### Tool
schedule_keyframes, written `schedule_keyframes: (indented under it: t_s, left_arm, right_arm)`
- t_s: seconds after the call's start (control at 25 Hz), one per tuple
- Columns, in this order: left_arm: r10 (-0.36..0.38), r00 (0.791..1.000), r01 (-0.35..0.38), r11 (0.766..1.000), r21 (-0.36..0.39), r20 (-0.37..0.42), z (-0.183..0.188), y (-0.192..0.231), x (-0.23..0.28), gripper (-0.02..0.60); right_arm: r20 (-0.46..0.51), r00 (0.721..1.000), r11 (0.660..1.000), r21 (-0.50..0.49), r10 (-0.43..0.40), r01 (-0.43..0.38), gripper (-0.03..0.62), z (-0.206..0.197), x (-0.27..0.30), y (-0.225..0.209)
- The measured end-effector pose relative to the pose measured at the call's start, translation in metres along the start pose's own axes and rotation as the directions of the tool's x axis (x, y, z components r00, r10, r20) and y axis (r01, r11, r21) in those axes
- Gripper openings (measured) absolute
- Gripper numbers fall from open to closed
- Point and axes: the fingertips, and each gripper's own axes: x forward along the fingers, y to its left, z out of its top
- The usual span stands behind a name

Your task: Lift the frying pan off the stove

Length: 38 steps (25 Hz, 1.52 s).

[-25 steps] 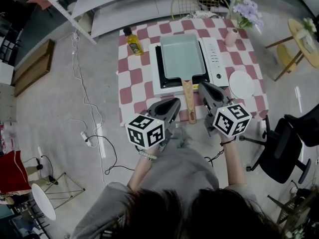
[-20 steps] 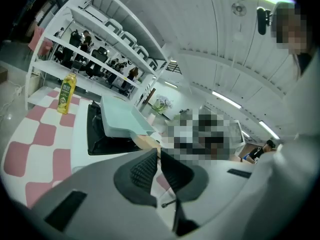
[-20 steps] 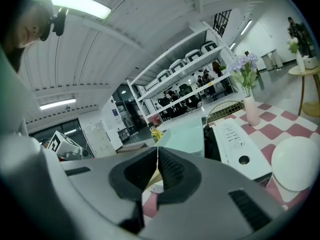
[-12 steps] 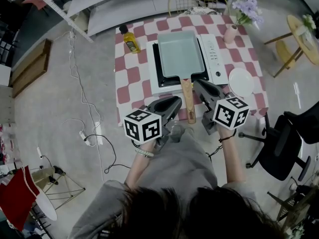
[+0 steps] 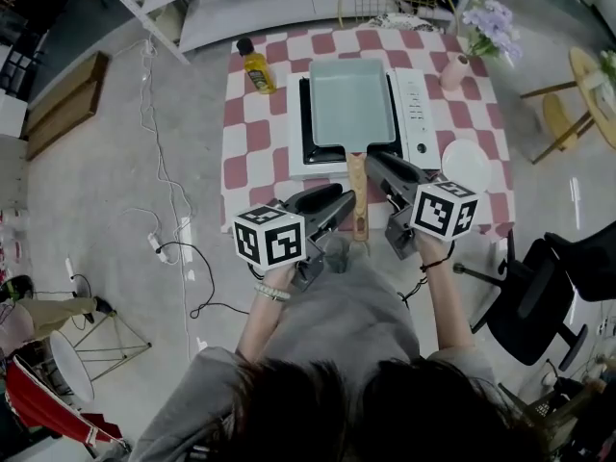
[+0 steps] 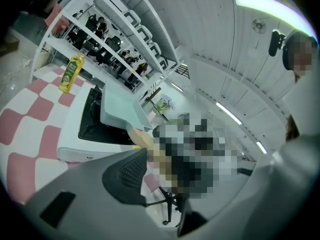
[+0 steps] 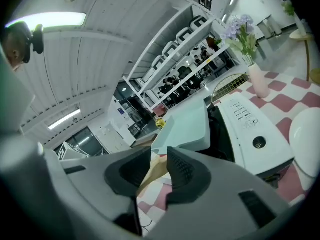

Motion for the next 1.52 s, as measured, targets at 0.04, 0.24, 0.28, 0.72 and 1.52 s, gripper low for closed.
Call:
schedule_keyframes:
  t_s: [0.04,0.24,0.28,0.72,1.52]
  left_arm:
    - [0.000,1.000,0.000,1.000,-0.008,0.000,0.000,-0.001,0.001,0.142]
    - [0.000,1.000,0.001,0.998,-0.058,0.006,-0.005,-0.003,0.005,0.179]
    - [0.000,1.000,0.000,0.998,-0.064,0.002,-0.007,-0.002,0.005,0.188]
    - [-0.043,0.999,0.043,0.988,-0.147,-0.002,-0.017,-0.005,0.012,0.230]
    - [-0.135,0.990,0.121,0.959,-0.255,-0.041,-0.021,-0.003,0.029,0.239]
  right_arm:
    - [-0.007,1.000,1.000,0.006,0.003,-0.003,0.104,0.000,0.000,-0.002]
    - [-0.038,0.999,0.997,0.064,0.032,-0.030,0.144,-0.002,0.003,-0.006]
    - [-0.045,0.998,0.997,0.071,0.037,-0.034,0.150,-0.002,0.004,-0.006]
    - [-0.099,0.987,0.972,0.211,0.123,-0.100,0.213,-0.015,0.016,-0.008]
    - [-0.169,0.945,0.883,0.432,0.280,-0.184,0.270,-0.028,0.045,-0.008]
